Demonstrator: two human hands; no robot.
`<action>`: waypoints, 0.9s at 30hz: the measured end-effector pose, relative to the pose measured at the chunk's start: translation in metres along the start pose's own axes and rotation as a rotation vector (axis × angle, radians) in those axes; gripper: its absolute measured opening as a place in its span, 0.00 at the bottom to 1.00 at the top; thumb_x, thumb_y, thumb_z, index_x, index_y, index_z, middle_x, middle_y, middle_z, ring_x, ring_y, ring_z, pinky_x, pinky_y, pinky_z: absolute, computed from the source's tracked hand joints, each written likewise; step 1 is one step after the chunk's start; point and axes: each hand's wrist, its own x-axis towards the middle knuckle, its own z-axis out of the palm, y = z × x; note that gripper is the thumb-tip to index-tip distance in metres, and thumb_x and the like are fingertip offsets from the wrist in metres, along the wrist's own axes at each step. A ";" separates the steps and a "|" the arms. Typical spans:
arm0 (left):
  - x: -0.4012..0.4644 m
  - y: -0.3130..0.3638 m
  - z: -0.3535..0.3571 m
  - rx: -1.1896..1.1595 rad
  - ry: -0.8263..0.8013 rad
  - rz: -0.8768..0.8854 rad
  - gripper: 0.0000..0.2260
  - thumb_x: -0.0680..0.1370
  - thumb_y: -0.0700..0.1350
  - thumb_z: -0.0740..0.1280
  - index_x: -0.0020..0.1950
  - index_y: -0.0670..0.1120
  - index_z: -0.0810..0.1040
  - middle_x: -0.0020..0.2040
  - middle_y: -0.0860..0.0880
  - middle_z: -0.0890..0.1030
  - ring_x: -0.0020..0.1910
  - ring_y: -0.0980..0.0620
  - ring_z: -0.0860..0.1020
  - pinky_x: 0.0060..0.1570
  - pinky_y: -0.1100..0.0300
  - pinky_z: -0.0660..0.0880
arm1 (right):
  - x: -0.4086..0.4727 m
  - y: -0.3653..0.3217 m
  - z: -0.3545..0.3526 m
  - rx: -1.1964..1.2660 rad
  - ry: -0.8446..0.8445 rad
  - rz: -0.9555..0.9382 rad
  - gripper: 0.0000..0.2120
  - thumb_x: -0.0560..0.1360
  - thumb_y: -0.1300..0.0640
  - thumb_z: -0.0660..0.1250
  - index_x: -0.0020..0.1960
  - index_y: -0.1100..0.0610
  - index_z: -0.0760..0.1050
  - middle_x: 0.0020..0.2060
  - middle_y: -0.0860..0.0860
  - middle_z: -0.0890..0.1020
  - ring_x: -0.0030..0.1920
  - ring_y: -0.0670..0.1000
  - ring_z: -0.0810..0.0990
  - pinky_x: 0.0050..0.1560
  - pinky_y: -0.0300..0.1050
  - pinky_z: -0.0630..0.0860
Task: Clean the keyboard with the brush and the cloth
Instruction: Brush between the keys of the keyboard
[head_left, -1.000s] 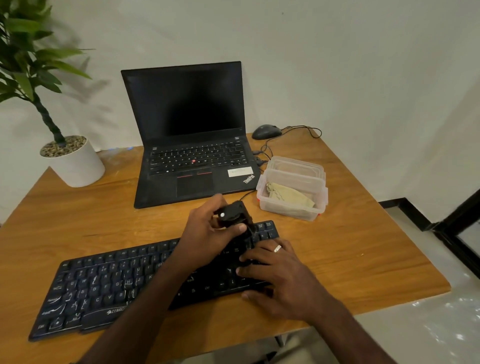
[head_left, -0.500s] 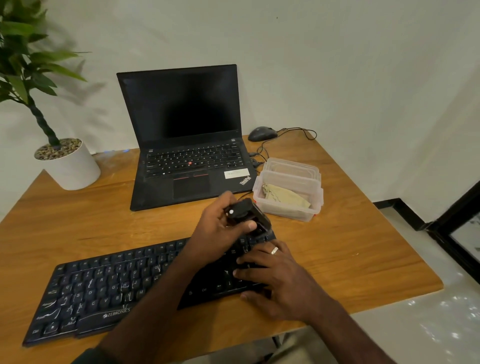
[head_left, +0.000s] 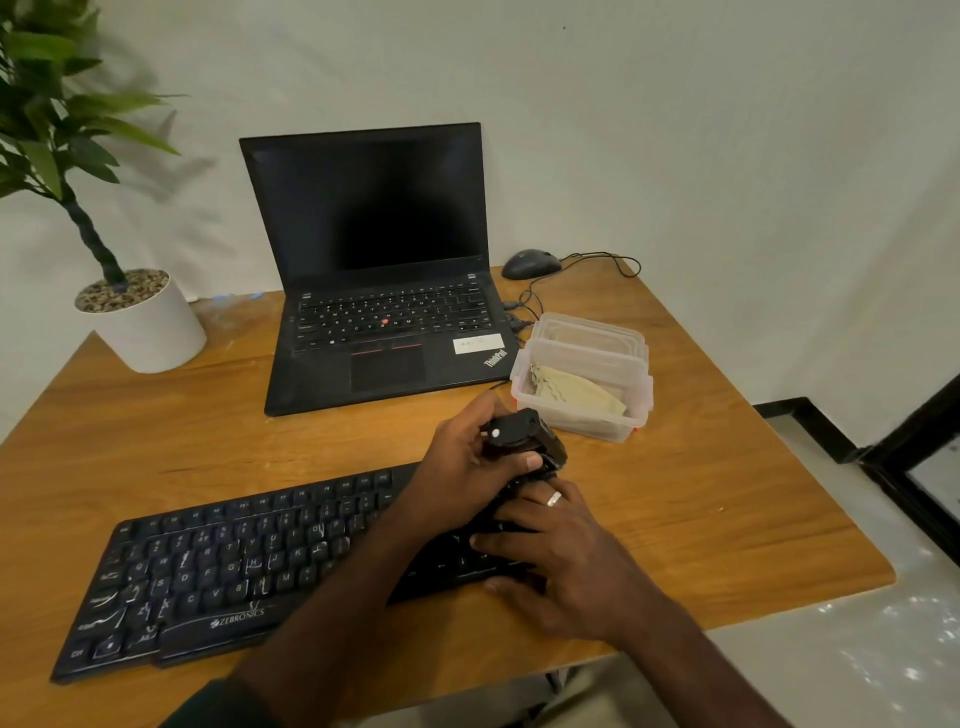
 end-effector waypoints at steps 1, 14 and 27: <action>0.001 0.000 0.000 0.021 -0.012 0.008 0.11 0.74 0.35 0.74 0.47 0.44 0.73 0.42 0.48 0.81 0.42 0.45 0.81 0.42 0.50 0.79 | 0.000 0.000 0.000 0.003 0.000 0.001 0.16 0.77 0.42 0.70 0.62 0.47 0.81 0.57 0.43 0.80 0.64 0.48 0.74 0.65 0.54 0.67; -0.022 0.009 -0.073 0.282 0.104 -0.011 0.13 0.71 0.37 0.77 0.44 0.47 0.73 0.38 0.58 0.78 0.35 0.59 0.77 0.34 0.69 0.71 | 0.001 -0.001 -0.001 0.007 -0.032 0.013 0.17 0.77 0.41 0.69 0.63 0.45 0.80 0.63 0.41 0.78 0.67 0.45 0.72 0.65 0.54 0.69; -0.022 0.015 -0.048 0.290 0.037 -0.034 0.14 0.71 0.38 0.77 0.45 0.42 0.72 0.39 0.51 0.78 0.34 0.59 0.76 0.32 0.69 0.71 | -0.002 -0.001 0.000 0.022 0.005 0.018 0.17 0.77 0.42 0.70 0.62 0.46 0.81 0.63 0.43 0.79 0.66 0.47 0.72 0.64 0.54 0.69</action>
